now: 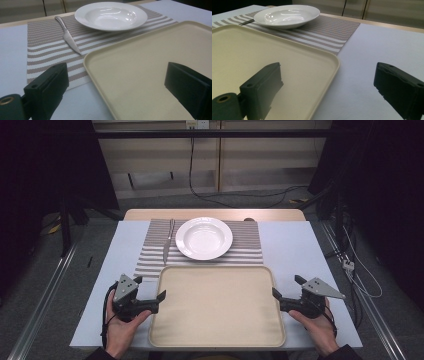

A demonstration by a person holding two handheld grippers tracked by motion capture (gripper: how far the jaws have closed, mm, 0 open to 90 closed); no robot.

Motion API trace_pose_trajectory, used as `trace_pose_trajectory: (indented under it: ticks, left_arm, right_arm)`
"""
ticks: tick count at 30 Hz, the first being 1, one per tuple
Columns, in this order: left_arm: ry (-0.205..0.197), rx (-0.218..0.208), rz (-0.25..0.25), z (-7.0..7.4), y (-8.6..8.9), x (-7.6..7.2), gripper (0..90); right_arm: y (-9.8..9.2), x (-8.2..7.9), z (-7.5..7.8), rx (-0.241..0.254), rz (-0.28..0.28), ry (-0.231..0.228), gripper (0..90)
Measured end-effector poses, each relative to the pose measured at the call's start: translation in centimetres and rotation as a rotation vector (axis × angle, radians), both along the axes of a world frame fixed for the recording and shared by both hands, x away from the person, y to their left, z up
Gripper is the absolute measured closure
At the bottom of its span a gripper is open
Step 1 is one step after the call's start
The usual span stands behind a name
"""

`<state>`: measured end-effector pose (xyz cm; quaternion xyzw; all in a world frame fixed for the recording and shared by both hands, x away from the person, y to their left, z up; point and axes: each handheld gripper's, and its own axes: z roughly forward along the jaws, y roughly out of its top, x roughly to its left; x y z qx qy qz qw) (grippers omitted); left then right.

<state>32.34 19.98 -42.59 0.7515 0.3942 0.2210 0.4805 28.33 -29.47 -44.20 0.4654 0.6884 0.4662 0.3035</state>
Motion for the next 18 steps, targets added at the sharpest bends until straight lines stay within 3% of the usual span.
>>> trace_pose_trajectory:
  ticks: [6,12,18]
  left_arm:
    - [-0.010,0.009,-0.001,0.1,-0.3,0.1,5.4]
    - [-0.005,-0.027,-0.002,0.5,-0.1,0.4,5.3]
    - [0.010,-0.004,-0.003,0.8,-0.1,1.3,5.3]
  right_arm:
    - [0.0,0.0,0.0,0.002,-0.002,0.003,7.5]
    - [0.1,0.0,0.0,0.002,-0.004,0.008,7.4]
    - [0.2,0.1,0.0,-0.002,0.004,0.011,7.4]
